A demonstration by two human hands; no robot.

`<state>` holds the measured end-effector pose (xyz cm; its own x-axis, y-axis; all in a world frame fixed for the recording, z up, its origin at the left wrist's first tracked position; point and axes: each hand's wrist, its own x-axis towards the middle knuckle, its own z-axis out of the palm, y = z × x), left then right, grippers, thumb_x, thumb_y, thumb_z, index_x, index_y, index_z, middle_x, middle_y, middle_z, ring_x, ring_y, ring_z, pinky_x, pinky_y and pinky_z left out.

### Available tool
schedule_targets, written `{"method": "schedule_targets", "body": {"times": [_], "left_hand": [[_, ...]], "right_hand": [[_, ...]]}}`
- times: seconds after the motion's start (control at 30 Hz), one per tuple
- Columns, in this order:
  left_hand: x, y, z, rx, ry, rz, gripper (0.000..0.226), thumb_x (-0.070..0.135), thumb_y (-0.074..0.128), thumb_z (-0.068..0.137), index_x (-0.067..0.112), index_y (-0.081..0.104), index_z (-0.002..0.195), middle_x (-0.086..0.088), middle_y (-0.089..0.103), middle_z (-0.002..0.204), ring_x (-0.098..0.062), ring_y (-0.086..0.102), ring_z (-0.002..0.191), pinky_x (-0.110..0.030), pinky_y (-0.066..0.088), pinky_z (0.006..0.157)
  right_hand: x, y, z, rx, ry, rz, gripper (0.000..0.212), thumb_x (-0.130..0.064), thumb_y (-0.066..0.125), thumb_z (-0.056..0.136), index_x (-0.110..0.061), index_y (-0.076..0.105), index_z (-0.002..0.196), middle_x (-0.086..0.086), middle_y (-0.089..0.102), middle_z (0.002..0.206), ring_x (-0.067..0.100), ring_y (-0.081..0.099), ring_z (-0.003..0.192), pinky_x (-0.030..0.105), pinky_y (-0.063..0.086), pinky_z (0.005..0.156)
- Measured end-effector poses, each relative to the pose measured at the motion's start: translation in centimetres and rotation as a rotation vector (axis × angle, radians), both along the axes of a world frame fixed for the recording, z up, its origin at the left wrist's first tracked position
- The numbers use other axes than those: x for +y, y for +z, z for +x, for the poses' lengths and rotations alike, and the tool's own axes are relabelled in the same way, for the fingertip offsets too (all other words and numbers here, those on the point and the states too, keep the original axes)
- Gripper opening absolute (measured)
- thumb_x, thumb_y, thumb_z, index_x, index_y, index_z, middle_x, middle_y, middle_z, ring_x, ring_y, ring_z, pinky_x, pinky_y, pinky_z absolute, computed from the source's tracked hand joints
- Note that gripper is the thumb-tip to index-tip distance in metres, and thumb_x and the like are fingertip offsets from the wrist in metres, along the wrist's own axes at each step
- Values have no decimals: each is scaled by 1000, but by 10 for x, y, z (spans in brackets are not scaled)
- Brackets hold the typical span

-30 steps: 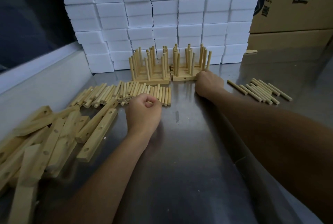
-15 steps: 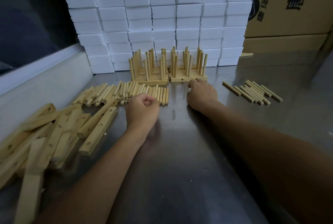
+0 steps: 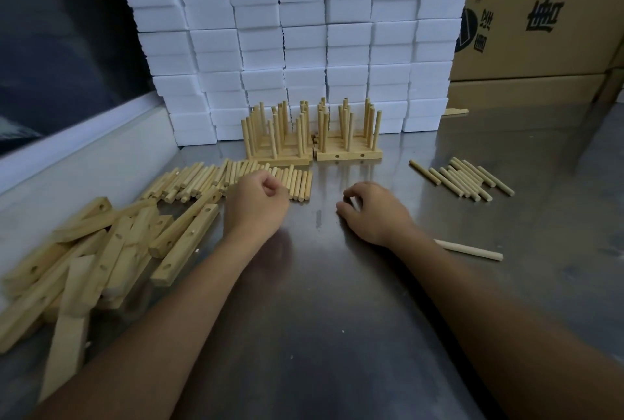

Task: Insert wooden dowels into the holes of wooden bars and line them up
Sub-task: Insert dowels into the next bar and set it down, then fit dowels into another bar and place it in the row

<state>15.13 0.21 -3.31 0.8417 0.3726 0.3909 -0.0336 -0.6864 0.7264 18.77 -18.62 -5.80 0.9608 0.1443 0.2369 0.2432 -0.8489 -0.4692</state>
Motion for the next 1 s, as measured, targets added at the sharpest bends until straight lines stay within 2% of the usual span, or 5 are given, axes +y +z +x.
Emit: {"method": "schedule_targets", "body": {"times": [0.13, 0.3, 0.67, 0.83, 1.0], "left_hand": [[29, 11, 1, 22, 205, 345, 5, 18, 62, 85, 18, 64, 81, -1, 64, 82, -18, 57, 76, -38, 48, 74], [53, 2, -2, 374, 417, 563, 37, 32, 59, 86, 12, 57, 118, -18, 55, 127, -38, 46, 121, -50, 32, 100], [63, 3, 5, 424, 451, 440, 26, 39, 61, 81, 13, 62, 83, -12, 63, 95, -35, 58, 101, -43, 39, 88], [60, 4, 3, 349, 427, 389, 27, 32, 65, 77, 8, 61, 90, -15, 61, 103, -36, 60, 92, -44, 48, 81], [58, 4, 2, 296, 416, 433, 31, 24, 60, 87, 5, 57, 112, -18, 56, 118, -40, 58, 103, -45, 43, 77]], "right_hand": [[-1, 0, -1, -14, -2, 48, 33, -38, 57, 96, -21, 65, 122, 2, 59, 128, 19, 56, 105, 31, 43, 81], [-1, 0, -2, -13, -14, 50, 31, -38, 56, 96, -22, 65, 121, 1, 59, 129, 20, 57, 109, 31, 42, 83], [0, 0, -3, -5, -19, 47, 30, -39, 56, 95, -23, 66, 120, 1, 59, 127, 19, 57, 108, 30, 43, 82], [0, 1, -5, -5, -19, 49, 30, -38, 57, 96, -23, 66, 120, 1, 59, 128, 20, 57, 110, 31, 43, 84], [0, 2, -6, -11, -20, 48, 31, -38, 57, 96, -22, 66, 121, 2, 58, 129, 20, 57, 110, 30, 42, 83]]}}
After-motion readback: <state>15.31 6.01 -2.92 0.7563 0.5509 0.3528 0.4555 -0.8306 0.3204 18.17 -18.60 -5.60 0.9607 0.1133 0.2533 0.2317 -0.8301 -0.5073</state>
